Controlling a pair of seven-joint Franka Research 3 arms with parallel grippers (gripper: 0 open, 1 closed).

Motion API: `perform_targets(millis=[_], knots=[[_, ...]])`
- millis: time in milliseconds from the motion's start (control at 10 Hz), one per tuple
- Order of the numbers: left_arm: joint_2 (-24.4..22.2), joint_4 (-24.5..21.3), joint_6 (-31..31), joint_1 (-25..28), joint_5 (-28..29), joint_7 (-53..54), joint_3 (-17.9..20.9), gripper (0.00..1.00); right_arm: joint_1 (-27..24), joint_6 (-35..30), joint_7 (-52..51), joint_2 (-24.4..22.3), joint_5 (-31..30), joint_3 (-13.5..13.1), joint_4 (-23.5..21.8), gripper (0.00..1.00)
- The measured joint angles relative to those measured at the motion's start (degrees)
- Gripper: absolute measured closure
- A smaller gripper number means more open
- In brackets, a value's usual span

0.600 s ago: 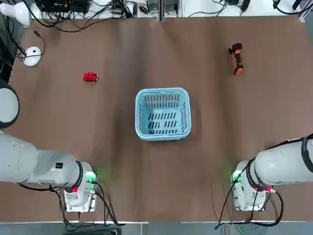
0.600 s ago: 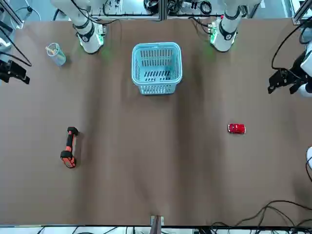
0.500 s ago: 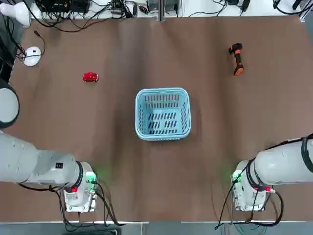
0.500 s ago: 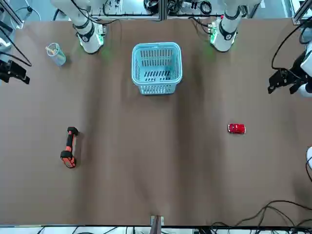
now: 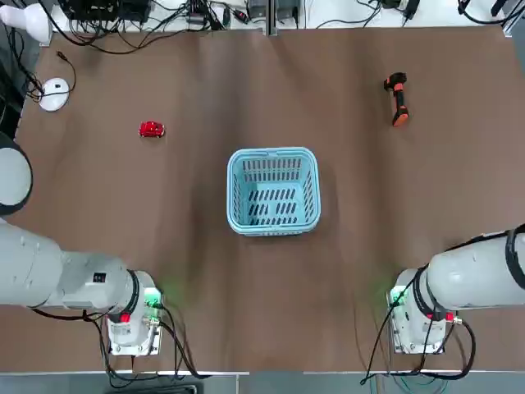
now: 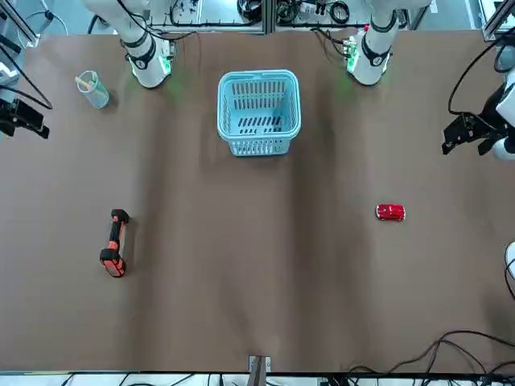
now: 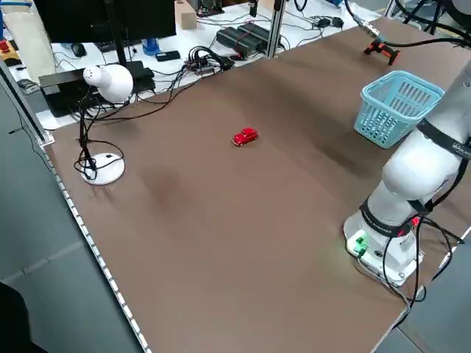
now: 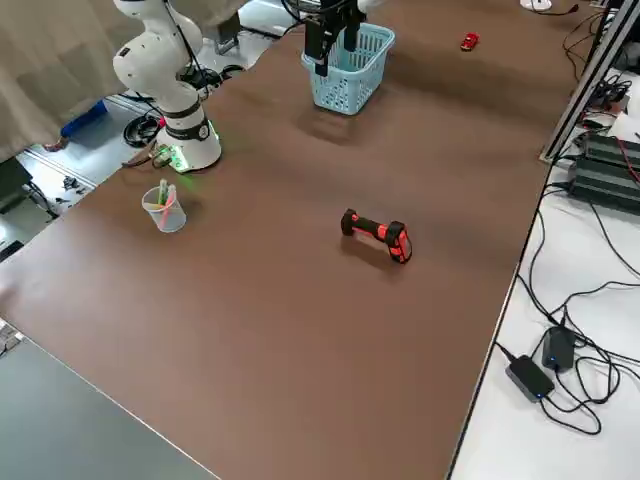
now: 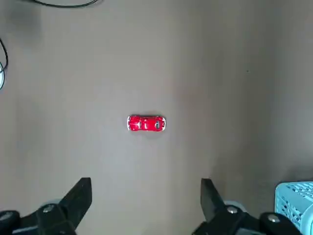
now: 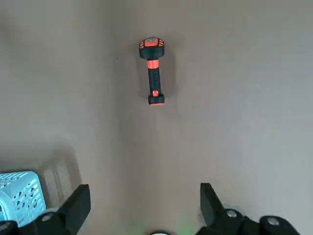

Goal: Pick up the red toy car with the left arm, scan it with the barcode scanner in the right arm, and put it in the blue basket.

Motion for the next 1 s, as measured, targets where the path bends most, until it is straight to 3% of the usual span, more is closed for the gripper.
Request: perform_targets(millis=[400, 800, 1000], knots=[[3.3, 0.0, 0.0, 0.3, 1.5, 0.0, 0.1, 0.02, 0.0, 2.5, 0.0, 1.5, 0.0, 0.0, -1.0, 0.01], [7.5, -0.1, 0.3, 2.2, 1.5, -2.0, 0.3, 0.03, -0.5, 10.4, 0.0, 11.5, 1.1, -0.1, -1.8, 0.00], [10.2, -0.1, 0.8, 4.1, 1.1, -8.7, 0.4, 0.07, -1.6, 14.0, 0.0, 16.9, 1.6, -0.1, -1.8, 0.00]])
